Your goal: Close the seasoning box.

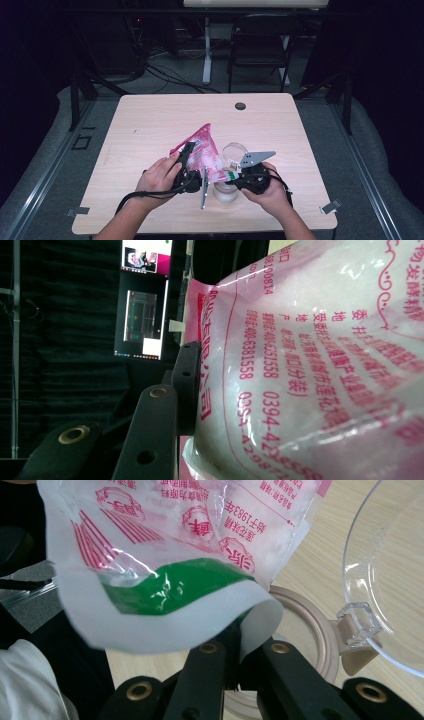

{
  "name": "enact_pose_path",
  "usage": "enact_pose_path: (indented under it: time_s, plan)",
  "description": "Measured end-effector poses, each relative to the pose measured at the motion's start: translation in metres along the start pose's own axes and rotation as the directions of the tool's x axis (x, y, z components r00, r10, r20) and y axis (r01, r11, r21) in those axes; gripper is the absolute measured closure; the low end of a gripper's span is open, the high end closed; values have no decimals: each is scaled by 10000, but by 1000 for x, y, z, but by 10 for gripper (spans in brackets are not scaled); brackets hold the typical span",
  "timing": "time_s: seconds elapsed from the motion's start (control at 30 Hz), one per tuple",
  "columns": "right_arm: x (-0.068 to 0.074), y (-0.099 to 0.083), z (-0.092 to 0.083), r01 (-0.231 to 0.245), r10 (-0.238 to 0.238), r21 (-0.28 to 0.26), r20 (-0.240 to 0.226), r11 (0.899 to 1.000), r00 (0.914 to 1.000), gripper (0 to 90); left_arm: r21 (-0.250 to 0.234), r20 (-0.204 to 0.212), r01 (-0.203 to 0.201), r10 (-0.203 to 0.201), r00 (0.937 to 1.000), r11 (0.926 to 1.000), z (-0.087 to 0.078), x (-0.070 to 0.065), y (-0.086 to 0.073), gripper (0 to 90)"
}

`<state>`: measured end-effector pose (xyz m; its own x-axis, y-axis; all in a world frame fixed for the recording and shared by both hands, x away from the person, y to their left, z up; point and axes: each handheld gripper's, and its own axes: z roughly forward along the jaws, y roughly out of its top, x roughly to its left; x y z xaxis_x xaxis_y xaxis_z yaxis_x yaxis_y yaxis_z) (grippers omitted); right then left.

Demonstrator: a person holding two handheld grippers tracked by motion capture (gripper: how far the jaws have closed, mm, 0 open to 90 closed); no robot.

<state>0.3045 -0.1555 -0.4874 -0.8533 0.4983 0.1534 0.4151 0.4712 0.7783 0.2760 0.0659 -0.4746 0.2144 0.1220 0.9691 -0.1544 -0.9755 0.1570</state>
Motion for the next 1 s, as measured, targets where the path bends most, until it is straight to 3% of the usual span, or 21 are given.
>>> enact_pose_path:
  time_s: [1.0]
  plan:
    - [0,0,0,-33,33,-78,-2,10000,10000,900,-94,-139,-42,40,9999,9999,-1,2,2,666]
